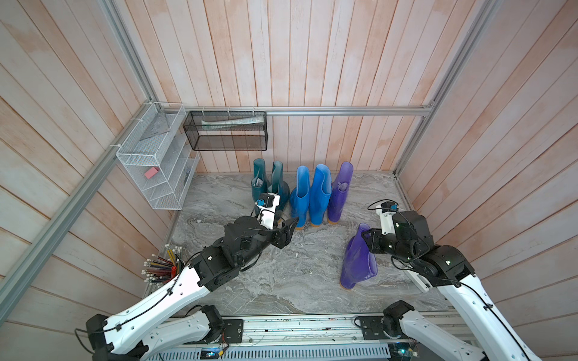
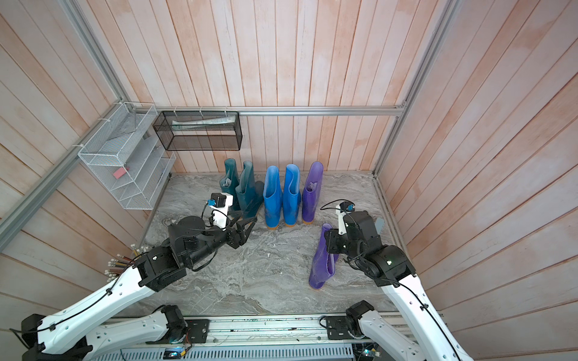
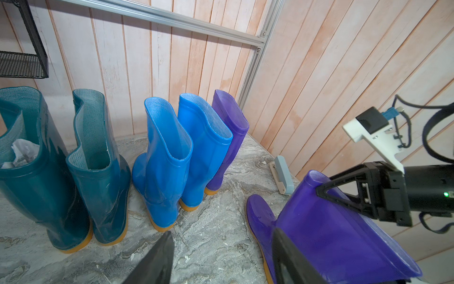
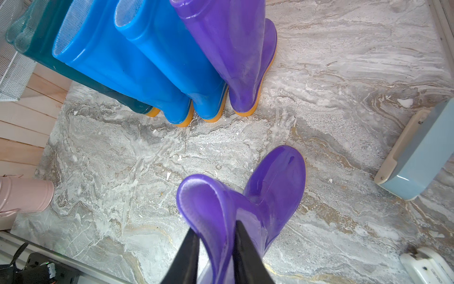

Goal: Match and arrange rain boots in pairs
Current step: Pick up the rain boot at the center of the board.

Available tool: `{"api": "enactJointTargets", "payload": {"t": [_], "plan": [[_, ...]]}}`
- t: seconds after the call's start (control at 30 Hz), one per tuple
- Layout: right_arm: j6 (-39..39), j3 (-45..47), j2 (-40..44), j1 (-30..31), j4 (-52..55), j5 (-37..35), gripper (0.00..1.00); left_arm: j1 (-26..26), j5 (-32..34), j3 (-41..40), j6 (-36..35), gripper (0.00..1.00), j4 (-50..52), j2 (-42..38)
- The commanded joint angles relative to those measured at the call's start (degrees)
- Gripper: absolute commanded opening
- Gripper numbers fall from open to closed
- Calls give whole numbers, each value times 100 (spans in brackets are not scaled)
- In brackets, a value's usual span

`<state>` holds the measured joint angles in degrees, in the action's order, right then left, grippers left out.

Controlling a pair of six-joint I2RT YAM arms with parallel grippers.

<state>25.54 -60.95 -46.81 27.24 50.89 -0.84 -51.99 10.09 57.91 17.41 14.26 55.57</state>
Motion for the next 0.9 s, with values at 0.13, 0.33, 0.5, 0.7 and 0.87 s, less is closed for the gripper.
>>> {"api": "enactJointTargets", "payload": {"t": [0.13, 0.33, 0.5, 0.7, 0.87], "plan": [[-69, 52, -14, 35, -292, -302, 10, -40, -58, 30, 138, 65, 185, -99], [-294, -233, -195, -114, -472, -457, 1, -48, -112, -22, 220, 65, 215, -243], [-627, -541, -417, -519, -533, -283, 0, -51, -52, -31, 198, 65, 311, -348], [-989, -737, -644, -1073, -726, 69, 0, -48, 37, -111, 154, 65, 384, -468], [-1336, -1010, -1054, -1454, -961, 376, 0, -49, 124, -102, 134, 65, 454, -538]]}}
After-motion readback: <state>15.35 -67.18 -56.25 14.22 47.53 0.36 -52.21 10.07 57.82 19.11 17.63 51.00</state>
